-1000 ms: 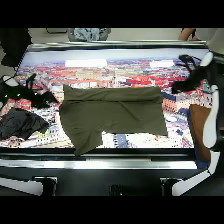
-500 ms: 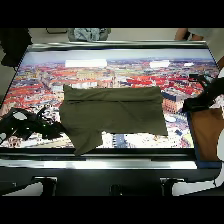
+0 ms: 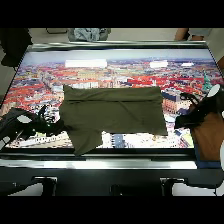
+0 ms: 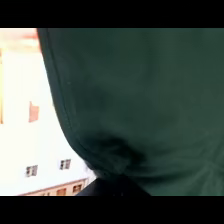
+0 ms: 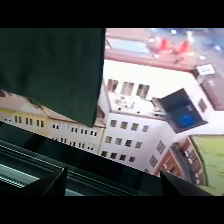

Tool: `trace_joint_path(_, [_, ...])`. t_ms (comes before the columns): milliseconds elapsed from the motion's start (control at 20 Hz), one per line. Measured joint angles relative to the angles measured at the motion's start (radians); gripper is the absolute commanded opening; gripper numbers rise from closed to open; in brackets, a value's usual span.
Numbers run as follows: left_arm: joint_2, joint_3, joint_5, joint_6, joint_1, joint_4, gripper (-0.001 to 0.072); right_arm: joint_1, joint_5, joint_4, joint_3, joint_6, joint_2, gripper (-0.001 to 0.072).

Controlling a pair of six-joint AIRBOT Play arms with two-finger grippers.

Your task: Fold the shirts.

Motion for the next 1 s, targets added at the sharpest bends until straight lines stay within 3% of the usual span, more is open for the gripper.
trace_joint_path(400, [0.015,-0.002,0.016,0.003,-0.003,0.002,0.0023,0.0,-0.167,0.164,-0.179,0.004,-0.028,0.0662])
trace_joint_path(450, [0.021,-0.002,0.015,0.003,-0.003,0.005,0.0023,0.0,-0.167,0.19,-0.184,0.005,-0.035,0.063])
trace_joint_path(500, [0.027,-0.002,0.015,0.003,-0.003,0.008,0.0023,0.005,-0.18,0.211,-0.188,0.008,-0.042,0.059])
trace_joint_path(550, [0.034,-0.002,0.015,0.003,-0.003,0.005,0.0023,0.013,-0.192,0.231,-0.19,0.012,-0.05,0.0463])
trace_joint_path(650, [0.043,-0.001,0.009,0.007,-0.003,0.0,0.0022,0.031,-0.228,0.246,-0.196,0.02,-0.064,0.0139])
trace_joint_path(700, [0.047,0.002,0.006,0.008,-0.002,-0.002,0.0022,0.04,-0.24,0.252,-0.2,0.022,-0.069,0.0043])
trace_joint_path(1000, [0.089,0.163,-0.093,0.023,0.029,-0.005,0.0018,0.058,-0.201,0.252,-0.116,-0.036,-0.012,0.0038])
